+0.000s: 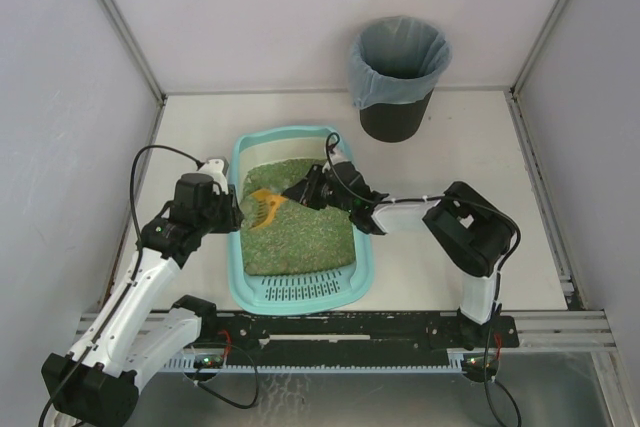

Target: Clean the litter box

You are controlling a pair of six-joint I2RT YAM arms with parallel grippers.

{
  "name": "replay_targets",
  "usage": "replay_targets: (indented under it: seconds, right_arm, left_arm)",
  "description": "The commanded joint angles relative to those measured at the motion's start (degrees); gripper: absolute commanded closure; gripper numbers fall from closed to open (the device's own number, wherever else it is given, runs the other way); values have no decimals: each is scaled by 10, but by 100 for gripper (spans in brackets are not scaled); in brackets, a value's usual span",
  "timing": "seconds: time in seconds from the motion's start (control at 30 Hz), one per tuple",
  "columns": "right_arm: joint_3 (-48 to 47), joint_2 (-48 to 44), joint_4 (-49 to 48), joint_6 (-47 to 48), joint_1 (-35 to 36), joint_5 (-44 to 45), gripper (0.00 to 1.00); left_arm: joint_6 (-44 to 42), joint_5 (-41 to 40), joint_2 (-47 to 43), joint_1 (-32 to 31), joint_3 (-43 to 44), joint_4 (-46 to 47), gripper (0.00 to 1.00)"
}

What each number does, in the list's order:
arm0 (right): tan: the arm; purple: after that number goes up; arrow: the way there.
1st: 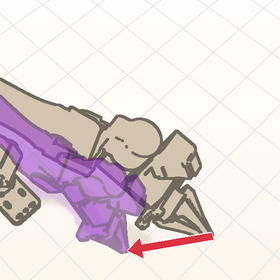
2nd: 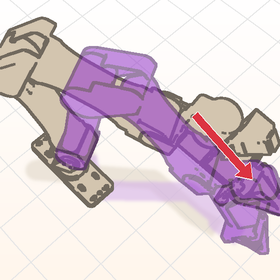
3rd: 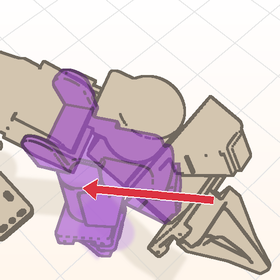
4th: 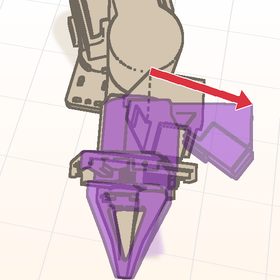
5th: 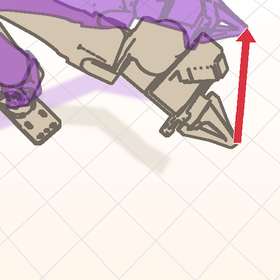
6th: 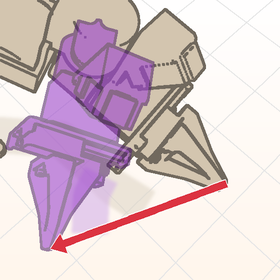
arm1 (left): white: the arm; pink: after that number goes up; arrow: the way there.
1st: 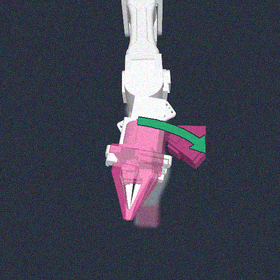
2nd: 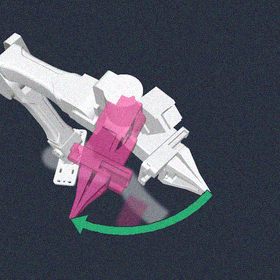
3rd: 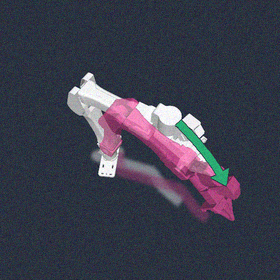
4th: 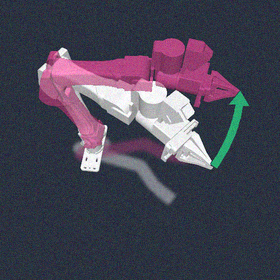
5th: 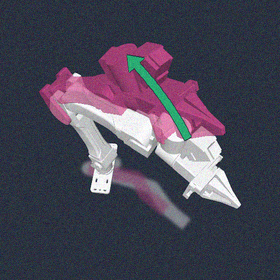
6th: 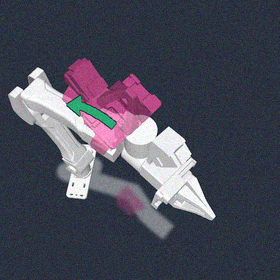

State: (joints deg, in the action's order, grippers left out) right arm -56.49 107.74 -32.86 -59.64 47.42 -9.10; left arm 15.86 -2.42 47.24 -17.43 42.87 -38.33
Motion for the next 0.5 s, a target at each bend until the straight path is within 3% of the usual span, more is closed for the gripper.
replay_targets:
  seconds: [0.0, 0.47]
  right_arm:
    - [8, -43, -38, -13, 7, 8, 100]
    - [25, -74, -23, 0, 3, 33, 100]
  left_arm:
    - [-6, 17, -2, 0, -1, 21, 61]
    - [-6, 17, -3, 0, -1, 21, 61]
